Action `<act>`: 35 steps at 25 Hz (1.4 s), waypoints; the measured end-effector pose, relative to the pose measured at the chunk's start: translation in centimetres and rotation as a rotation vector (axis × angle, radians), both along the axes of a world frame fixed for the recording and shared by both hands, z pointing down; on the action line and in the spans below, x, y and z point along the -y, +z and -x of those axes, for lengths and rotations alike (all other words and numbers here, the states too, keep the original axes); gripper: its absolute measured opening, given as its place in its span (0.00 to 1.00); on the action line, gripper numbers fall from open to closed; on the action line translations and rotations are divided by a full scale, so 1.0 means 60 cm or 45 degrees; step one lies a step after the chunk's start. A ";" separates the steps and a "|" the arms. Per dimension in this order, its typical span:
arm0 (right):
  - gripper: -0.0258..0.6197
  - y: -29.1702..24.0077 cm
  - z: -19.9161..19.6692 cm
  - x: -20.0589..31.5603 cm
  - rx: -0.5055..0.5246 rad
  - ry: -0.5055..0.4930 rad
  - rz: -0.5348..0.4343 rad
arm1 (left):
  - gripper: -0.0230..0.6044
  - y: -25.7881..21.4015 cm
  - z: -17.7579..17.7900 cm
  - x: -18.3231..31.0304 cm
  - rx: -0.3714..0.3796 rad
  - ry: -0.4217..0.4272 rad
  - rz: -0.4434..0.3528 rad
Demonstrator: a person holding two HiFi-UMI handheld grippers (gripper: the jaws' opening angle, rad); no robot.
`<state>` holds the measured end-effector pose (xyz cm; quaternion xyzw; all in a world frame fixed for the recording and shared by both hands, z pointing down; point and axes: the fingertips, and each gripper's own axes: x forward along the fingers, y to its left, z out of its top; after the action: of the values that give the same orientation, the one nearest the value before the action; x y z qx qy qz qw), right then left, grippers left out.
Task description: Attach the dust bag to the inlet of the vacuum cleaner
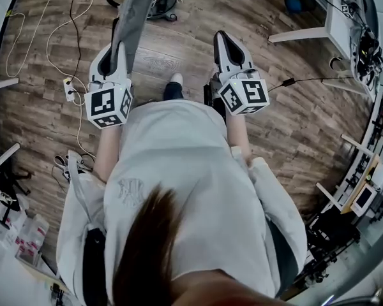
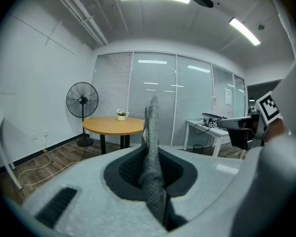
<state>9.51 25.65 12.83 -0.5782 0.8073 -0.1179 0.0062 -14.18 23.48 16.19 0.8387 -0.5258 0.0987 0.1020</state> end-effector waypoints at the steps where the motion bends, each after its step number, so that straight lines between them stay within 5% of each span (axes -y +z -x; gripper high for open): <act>1: 0.04 0.001 -0.008 0.011 0.000 -0.007 0.003 | 0.10 0.000 -0.005 0.009 0.000 -0.013 0.001; 16: 0.04 0.043 -0.065 0.079 0.029 0.007 0.106 | 0.10 -0.002 -0.038 0.091 0.015 -0.068 0.020; 35: 0.04 0.070 -0.008 0.351 0.033 0.125 0.175 | 0.10 0.010 -0.029 0.394 0.039 0.173 0.054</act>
<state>10.00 4.59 17.01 -0.6145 0.7679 -0.1801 -0.0174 -12.43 -0.14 16.78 0.8684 -0.4671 0.1294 0.1046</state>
